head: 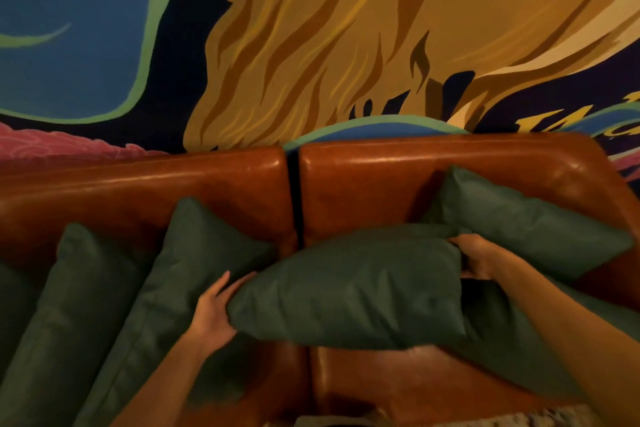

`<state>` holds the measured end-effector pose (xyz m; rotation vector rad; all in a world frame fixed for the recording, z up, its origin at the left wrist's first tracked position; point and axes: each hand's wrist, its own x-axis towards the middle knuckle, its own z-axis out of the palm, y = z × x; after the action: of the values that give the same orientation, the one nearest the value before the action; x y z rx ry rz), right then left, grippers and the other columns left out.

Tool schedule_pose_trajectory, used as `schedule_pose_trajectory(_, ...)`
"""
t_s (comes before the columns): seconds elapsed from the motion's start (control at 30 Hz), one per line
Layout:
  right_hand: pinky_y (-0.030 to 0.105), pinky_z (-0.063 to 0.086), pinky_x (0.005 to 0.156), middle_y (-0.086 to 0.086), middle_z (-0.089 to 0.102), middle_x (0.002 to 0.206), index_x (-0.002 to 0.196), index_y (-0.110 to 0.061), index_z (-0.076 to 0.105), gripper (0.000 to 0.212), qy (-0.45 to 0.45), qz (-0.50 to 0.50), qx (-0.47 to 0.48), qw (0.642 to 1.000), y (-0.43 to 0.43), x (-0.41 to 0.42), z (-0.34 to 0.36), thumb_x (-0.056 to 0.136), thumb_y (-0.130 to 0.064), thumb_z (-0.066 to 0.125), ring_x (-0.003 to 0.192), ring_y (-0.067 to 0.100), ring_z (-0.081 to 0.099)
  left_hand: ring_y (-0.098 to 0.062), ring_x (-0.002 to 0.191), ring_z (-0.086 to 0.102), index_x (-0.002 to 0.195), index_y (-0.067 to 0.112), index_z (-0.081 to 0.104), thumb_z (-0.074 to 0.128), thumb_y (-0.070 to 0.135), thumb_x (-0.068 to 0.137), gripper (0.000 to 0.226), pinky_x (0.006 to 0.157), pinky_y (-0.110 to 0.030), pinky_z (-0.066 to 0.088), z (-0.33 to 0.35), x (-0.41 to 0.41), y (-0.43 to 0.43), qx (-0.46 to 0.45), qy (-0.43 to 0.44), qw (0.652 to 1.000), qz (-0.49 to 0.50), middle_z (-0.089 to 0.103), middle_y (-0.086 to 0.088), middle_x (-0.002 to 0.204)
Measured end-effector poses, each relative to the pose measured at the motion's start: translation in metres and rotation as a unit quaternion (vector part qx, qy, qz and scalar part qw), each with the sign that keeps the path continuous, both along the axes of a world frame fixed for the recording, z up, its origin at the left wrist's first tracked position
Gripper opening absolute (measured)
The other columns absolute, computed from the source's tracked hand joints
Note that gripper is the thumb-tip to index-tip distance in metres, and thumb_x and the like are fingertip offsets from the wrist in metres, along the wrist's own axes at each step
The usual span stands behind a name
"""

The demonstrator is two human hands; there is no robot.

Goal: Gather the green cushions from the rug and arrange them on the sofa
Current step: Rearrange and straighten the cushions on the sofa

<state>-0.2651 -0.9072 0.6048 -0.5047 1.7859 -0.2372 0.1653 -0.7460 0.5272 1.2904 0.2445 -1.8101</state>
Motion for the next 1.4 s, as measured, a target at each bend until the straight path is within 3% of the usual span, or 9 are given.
schedule_pose_trajectory(0.13,0.036,0.051,0.032,0.011,0.055,0.091,0.123,-0.013,0.049,0.024,0.0,-0.007,0.034,0.999,-0.018,-0.004,-0.009,0.104,-0.018,0.035,0.079,0.026,0.053,-0.018,0.087,0.069,0.131,0.017,0.05,0.056,0.006,0.08,0.052,0.073,-0.035,0.057,-0.022,-0.011,-0.028,-0.013,-0.083,0.996,0.024,0.073,-0.004,0.1)
schedule_pose_trajectory(0.4,0.039,0.056,0.041,0.016,0.06,0.094,0.118,-0.008,0.047,0.024,-0.033,-0.018,0.045,0.998,-0.052,0.006,-0.019,0.105,-0.016,0.029,0.054,0.032,0.07,-0.029,0.12,0.052,0.142,0.012,0.038,0.063,0.01,0.088,0.06,0.097,-0.039,0.043,-0.067,-0.031,-0.101,0.061,-0.283,0.948,-0.13,0.055,-0.012,0.132)
schedule_pose_trajectory(0.5,0.043,0.06,0.066,0.024,0.068,0.089,0.117,-0.001,0.049,0.03,-0.097,-0.054,0.044,0.993,-0.058,0.024,-0.029,0.104,-0.022,0.032,0.065,0.041,0.07,-0.036,0.111,0.059,0.129,0.015,0.056,0.069,0.012,0.082,0.048,0.094,-0.039,0.046,-0.052,-0.014,-0.109,0.012,-0.43,0.867,-0.253,0.061,-0.021,0.12)
schedule_pose_trajectory(0.73,0.044,0.058,0.049,0.031,0.068,0.08,0.115,0.016,0.047,0.073,-0.132,0.009,0.047,0.99,-0.076,0.096,-0.05,0.1,-0.053,0.028,0.057,0.037,0.071,-0.04,0.118,0.044,0.133,0.021,0.047,0.08,0.025,0.066,0.075,0.095,-0.054,0.04,-0.012,0.079,-0.052,0.032,-0.765,0.577,-0.283,0.044,-0.014,0.134)
schedule_pose_trajectory(0.9,0.039,0.055,0.067,0.025,0.072,0.082,0.098,0.007,0.056,0.081,-0.06,0.099,0.025,0.993,-0.08,0.098,-0.048,0.089,-0.071,0.035,0.069,0.031,0.072,-0.044,0.136,0.03,0.151,0.024,0.008,0.082,0.063,0.052,0.129,0.107,-0.062,0.029,-0.031,0.116,0.01,0.201,-0.615,0.688,-0.329,0.027,-0.018,0.152)
schedule_pose_trajectory(1.03,0.041,0.055,0.07,0.019,0.071,0.079,0.096,0.005,0.064,0.062,0.051,0.168,-0.083,0.981,-0.077,0.097,-0.047,0.088,-0.056,0.055,0.075,0.031,0.071,-0.041,0.121,0.051,0.146,0.026,0.022,0.08,0.06,0.055,0.113,0.099,-0.055,0.041,-0.031,0.105,0.021,0.176,-0.621,0.681,-0.346,0.052,-0.015,0.136)
schedule_pose_trajectory(1.17,0.043,0.049,0.093,0.012,0.066,0.107,0.101,-0.011,0.067,0.04,0.263,0.295,-0.371,0.84,-0.068,0.095,-0.047,0.078,-0.044,0.074,0.108,0.032,0.059,-0.038,0.117,0.055,0.141,0.023,0.033,0.079,0.058,0.06,0.099,0.097,-0.05,0.041,-0.02,0.089,0.039,0.155,-0.647,0.664,-0.342,0.06,-0.013,0.126)
schedule_pose_trajectory(1.3,0.048,0.006,0.119,0.011,0.011,0.16,0.151,-0.025,0.026,0.108,0.229,0.459,-0.388,0.766,-0.056,0.117,-0.055,0.065,-0.056,0.081,0.148,0.032,0.006,-0.036,0.117,0.056,0.139,0.024,0.035,0.079,0.059,0.06,0.097,0.096,-0.049,0.045,-0.019,0.083,0.063,0.161,-0.626,0.684,-0.339,0.061,-0.01,0.126)
schedule_pose_trajectory(1.4,0.058,0.003,0.117,0.013,0.019,0.158,0.156,-0.023,0.006,0.132,0.268,0.547,-0.32,0.726,-0.056,0.146,-0.065,0.055,-0.064,0.081,0.147,0.035,0.011,-0.034,0.115,0.057,0.136,0.024,0.038,0.078,0.059,0.06,0.092,0.095,-0.047,0.046,-0.014,0.081,0.064,0.156,-0.634,0.676,-0.343,0.062,-0.007,0.124)
